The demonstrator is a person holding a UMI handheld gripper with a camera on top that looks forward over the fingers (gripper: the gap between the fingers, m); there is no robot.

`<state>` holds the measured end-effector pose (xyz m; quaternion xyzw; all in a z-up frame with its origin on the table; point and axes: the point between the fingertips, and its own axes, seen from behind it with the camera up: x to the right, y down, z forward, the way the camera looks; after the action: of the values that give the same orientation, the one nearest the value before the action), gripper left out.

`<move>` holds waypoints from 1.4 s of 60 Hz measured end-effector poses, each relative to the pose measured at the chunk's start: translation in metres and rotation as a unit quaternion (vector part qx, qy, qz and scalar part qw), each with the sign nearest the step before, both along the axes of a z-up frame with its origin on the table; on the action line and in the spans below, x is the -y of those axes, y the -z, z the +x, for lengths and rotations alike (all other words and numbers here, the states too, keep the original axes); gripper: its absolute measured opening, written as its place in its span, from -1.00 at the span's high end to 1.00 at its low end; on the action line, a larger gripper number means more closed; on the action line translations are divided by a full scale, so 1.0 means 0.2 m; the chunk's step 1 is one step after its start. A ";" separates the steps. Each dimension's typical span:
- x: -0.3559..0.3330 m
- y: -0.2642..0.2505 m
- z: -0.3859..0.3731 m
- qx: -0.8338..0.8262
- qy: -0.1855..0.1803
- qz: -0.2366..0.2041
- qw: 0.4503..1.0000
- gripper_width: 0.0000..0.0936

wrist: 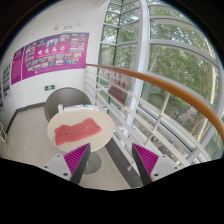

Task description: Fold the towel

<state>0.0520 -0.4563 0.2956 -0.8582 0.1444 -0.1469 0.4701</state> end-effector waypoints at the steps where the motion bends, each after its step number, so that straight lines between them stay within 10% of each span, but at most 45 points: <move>1: -0.01 0.03 0.02 0.000 0.000 -0.001 1.000 -0.83; 19: -0.07 0.37 -0.13 -0.010 -0.015 -0.051 0.999 -0.83; 38: -0.79 0.85 -1.00 -0.072 -0.177 -0.064 0.979 -0.84; 62: -1.78 1.41 -1.24 -0.009 -0.260 -0.092 0.961 -0.82; 67: -1.83 1.51 -1.24 0.002 -0.265 -0.110 0.958 -0.57; 79: -1.87 1.56 -1.22 0.009 -0.290 -0.107 0.951 0.81; 84: -1.87 1.54 -1.21 0.011 -0.295 -0.105 0.950 0.90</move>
<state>-0.1904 -0.0830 -0.0124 -0.9054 -0.1363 -0.0254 0.4013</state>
